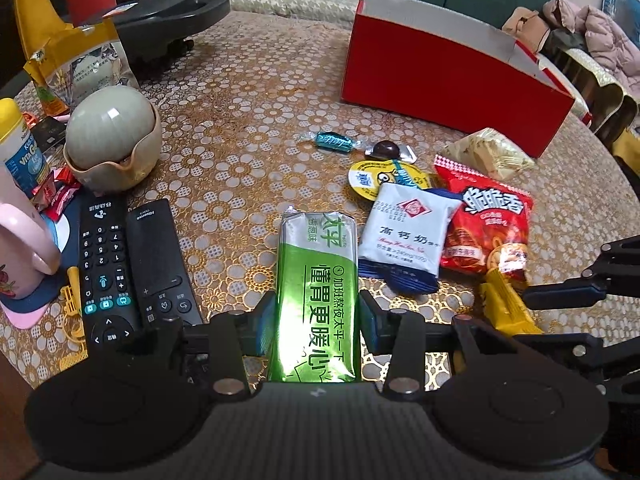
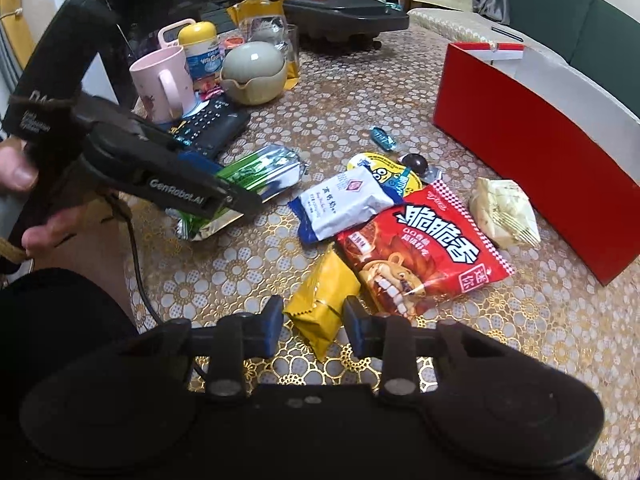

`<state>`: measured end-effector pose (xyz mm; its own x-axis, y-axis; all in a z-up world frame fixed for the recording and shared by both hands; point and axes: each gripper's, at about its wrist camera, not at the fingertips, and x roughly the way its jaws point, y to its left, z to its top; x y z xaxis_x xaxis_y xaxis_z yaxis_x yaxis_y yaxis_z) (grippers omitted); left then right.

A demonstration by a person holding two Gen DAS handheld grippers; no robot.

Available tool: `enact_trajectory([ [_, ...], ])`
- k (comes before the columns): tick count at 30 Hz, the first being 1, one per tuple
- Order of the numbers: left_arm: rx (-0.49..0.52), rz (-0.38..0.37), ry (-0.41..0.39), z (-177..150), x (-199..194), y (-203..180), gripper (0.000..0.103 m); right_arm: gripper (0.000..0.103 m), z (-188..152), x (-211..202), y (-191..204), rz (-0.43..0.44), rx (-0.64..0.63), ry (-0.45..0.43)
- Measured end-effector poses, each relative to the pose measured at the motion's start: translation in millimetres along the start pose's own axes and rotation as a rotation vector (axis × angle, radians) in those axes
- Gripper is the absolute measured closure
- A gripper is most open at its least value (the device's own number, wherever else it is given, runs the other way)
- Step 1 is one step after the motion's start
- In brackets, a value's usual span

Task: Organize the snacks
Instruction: 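Grasp the green packet with the left tool while the right tool grasps the yellow packet, then carry the green and yellow packets over the red box with both tools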

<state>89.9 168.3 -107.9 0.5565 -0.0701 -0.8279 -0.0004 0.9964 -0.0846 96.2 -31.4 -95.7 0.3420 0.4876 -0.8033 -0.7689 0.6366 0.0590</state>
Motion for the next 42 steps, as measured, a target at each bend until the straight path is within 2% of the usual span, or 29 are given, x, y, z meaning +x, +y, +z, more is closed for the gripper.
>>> enact_trajectory([
  [10, -0.008, -0.009, -0.002, -4, -4, -3, 0.061, 0.068, -4, 9, -5, 0.035, 0.096, 0.065],
  [13, -0.013, -0.012, -0.002, -5, -4, -2, 0.061, 0.062, -2, 16, -4, 0.031, 0.091, 0.085],
  [15, -0.017, -0.013, -0.002, -5, -4, -1, 0.061, 0.052, -1, 22, -5, 0.028, 0.097, 0.099],
  [17, -0.024, -0.016, -0.003, -5, -3, 1, 0.061, 0.05, 0, 26, -5, 0.012, 0.103, 0.099],
  [26, -0.039, -0.025, 0.001, -6, 1, 5, 0.061, 0.049, 9, 35, -13, -0.026, 0.241, 0.096],
  [28, -0.04, -0.024, 0.002, -7, 2, 4, 0.061, 0.049, 11, 37, -12, -0.032, 0.253, 0.091],
  [32, -0.037, -0.02, 0.002, -7, 2, 4, 0.061, 0.051, 12, 40, -3, -0.078, 0.197, 0.087],
  [35, -0.04, -0.019, 0.001, -7, 3, 4, 0.061, 0.064, 10, 38, 0, -0.106, 0.171, 0.077],
  [42, -0.059, -0.012, -0.006, -8, -4, 3, 0.061, 0.069, 6, 28, 1, -0.071, 0.167, 0.047],
])
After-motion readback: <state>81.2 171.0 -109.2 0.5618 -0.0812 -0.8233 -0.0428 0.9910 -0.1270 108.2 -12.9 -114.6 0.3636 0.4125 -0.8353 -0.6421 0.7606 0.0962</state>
